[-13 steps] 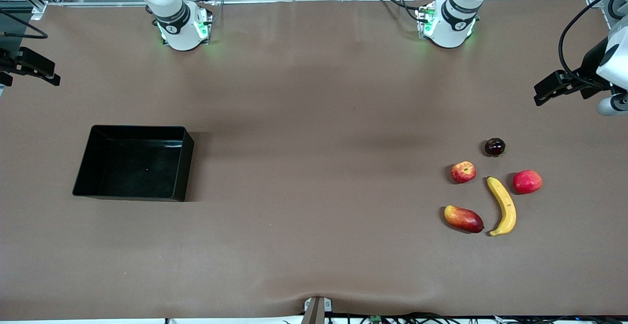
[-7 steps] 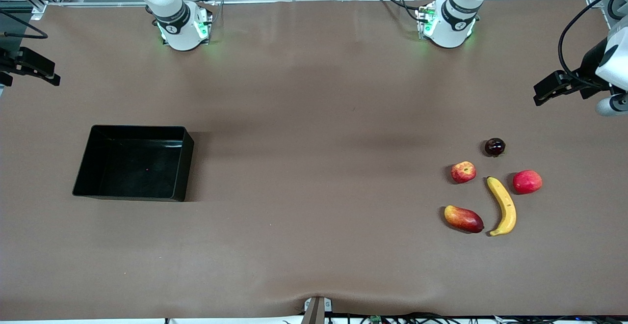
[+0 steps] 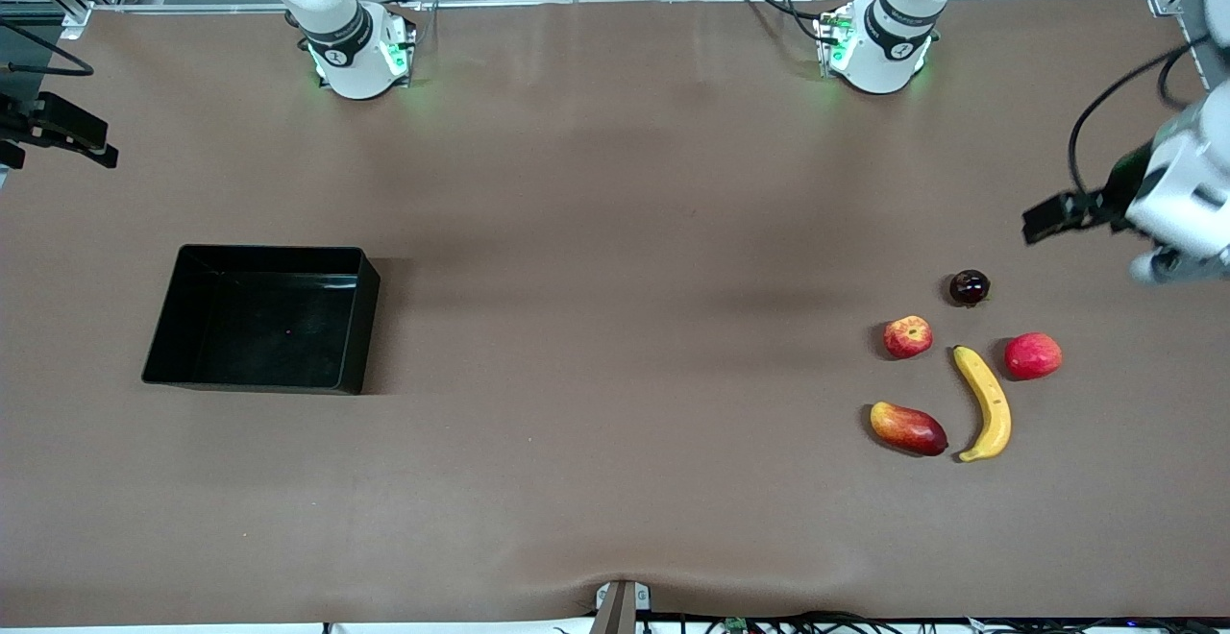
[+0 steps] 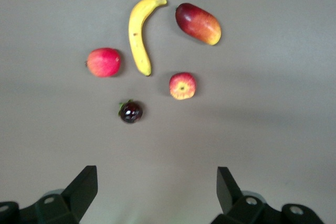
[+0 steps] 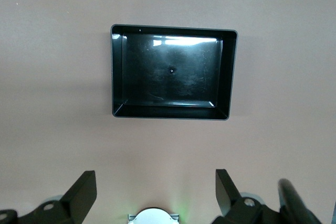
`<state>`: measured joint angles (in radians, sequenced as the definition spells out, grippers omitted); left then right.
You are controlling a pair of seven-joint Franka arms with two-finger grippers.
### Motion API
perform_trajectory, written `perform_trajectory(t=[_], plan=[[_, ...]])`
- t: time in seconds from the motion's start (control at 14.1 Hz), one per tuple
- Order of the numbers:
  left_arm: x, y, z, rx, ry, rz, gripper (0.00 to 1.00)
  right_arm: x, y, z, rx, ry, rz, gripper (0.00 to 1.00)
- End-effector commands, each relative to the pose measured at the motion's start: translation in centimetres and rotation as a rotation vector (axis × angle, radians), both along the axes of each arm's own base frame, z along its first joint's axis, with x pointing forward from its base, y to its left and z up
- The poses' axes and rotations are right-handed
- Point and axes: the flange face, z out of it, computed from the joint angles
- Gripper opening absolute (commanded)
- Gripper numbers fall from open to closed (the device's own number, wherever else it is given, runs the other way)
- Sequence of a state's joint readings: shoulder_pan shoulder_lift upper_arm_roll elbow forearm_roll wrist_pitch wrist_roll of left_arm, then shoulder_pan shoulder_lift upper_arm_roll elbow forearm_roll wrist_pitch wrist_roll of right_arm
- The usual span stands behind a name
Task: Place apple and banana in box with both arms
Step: 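Reach the left gripper down toward the small red apple, then close the left gripper on the small red apple and lift it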
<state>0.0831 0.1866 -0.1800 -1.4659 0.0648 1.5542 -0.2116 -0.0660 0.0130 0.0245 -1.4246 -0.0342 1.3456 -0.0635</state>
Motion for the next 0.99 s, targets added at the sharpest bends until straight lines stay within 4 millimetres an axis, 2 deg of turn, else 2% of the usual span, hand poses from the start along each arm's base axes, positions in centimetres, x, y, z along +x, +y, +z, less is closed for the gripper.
perform_trajectory(t=[0.0, 0.14, 0.5, 0.64, 0.92], plan=[[3.0, -1.4, -6.3, -0.004, 0.037, -0.018, 1.00, -0.6, -0.3, 0.3, 0.013, -0.002, -0.011, 1.00], [3.6, -1.5, -11.7, -0.008, 0.056, -0.026, 1.00, -0.6, -0.3, 0.3, 0.013, -0.002, -0.011, 1.00], [1.9, -1.2, -24.6, -0.036, -0.007, -0.013, 1.00, -0.6, -0.3, 0.3, 0.013, -0.002, -0.011, 1.00], [1.1, -1.2, -27.9, -0.043, -0.007, -0.009, 1.00, -0.6, -0.3, 0.3, 0.013, -0.002, -0.011, 1.00], [-0.4, -0.4, -32.1, -0.036, -0.022, -0.012, 1.00, -0.6, -0.3, 0.3, 0.013, -0.001, -0.011, 1.00]])
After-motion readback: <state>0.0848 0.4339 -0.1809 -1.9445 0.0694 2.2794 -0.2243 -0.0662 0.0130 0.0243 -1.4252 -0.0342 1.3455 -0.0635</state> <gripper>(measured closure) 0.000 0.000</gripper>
